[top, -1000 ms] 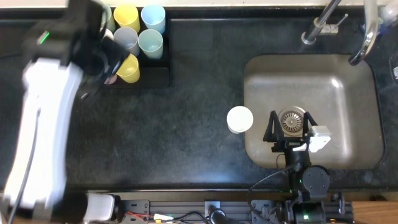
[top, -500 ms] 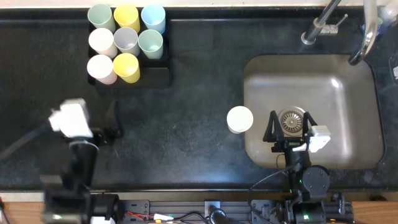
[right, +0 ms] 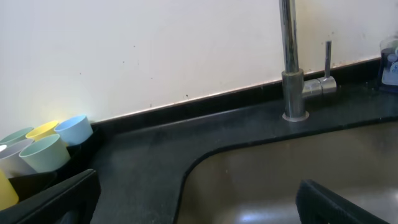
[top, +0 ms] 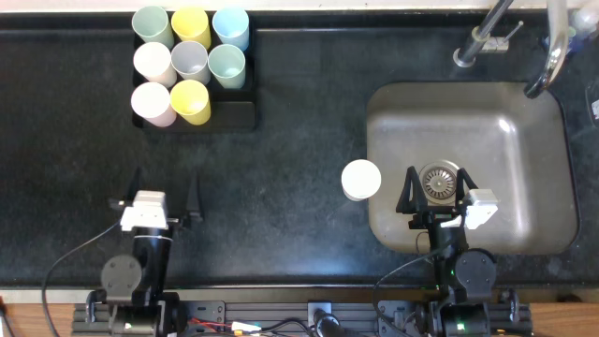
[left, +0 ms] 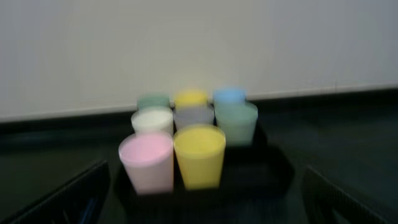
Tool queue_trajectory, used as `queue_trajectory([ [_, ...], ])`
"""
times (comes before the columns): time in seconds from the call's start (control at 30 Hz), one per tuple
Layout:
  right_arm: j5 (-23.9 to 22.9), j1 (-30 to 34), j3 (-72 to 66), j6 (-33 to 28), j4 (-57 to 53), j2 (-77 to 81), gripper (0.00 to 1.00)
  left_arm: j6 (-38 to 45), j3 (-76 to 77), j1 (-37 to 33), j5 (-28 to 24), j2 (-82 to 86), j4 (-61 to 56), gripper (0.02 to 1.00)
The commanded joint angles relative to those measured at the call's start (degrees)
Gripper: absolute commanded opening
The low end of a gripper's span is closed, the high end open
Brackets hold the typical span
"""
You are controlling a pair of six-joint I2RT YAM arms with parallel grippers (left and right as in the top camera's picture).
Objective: Store Cups
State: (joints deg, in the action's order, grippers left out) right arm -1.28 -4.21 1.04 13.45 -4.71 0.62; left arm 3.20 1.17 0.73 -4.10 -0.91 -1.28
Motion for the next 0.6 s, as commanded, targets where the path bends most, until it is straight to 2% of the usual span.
queue_trajectory([
  [0.03,0.22,0.07,-0.76,0.09,0.31,-0.42,0.998,-3.61,-0.74,-0.26,0.48,0.79,5.97,0.998],
  [0.13,0.22,0.07,-0.76,0.09,0.31,-0.42,0.996,-3.45,-0.74,-0.24,2.89,0.79,5.90,0.998],
  [0.6,0.22,0.07,-0.76,0.09,0.31,-0.42,0.998,-3.45,-0.72,-0.24,2.86,0.79,5.95,0.998],
])
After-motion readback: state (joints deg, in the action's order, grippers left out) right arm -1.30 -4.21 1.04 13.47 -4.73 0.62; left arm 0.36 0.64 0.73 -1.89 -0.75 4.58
